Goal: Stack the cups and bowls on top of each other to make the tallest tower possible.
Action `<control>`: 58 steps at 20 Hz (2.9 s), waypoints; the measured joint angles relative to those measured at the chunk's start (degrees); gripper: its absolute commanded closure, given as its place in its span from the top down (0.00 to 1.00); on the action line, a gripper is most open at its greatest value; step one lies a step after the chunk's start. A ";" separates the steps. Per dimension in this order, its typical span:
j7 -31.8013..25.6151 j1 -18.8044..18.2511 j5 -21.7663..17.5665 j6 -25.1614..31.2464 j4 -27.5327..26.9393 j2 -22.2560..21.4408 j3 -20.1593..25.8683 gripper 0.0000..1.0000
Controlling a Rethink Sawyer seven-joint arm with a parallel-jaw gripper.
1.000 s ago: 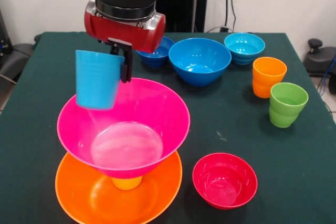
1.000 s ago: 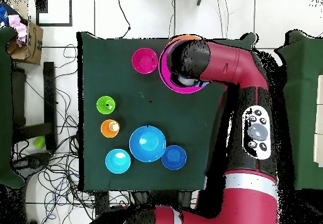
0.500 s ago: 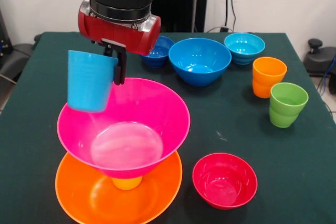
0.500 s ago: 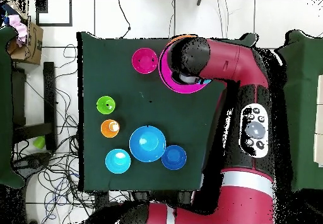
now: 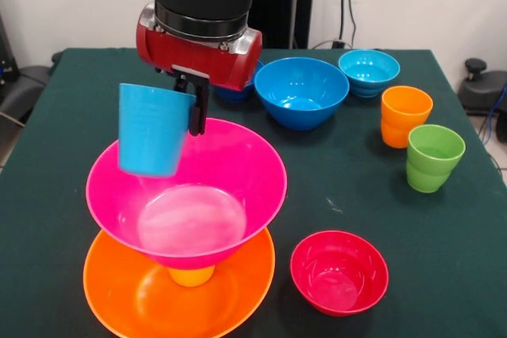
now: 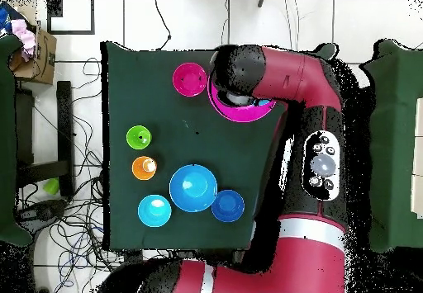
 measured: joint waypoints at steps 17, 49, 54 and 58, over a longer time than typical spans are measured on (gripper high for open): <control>0.00 2.27 1.65 0.00 -4.29 3.14 -3.31 0.00; 0.00 2.31 5.24 0.02 -3.90 -1.36 -5.19 1.00; 0.00 2.15 5.23 0.02 -3.32 -3.48 -5.19 1.00; 0.00 1.74 5.24 0.04 -1.31 -5.61 -5.19 1.00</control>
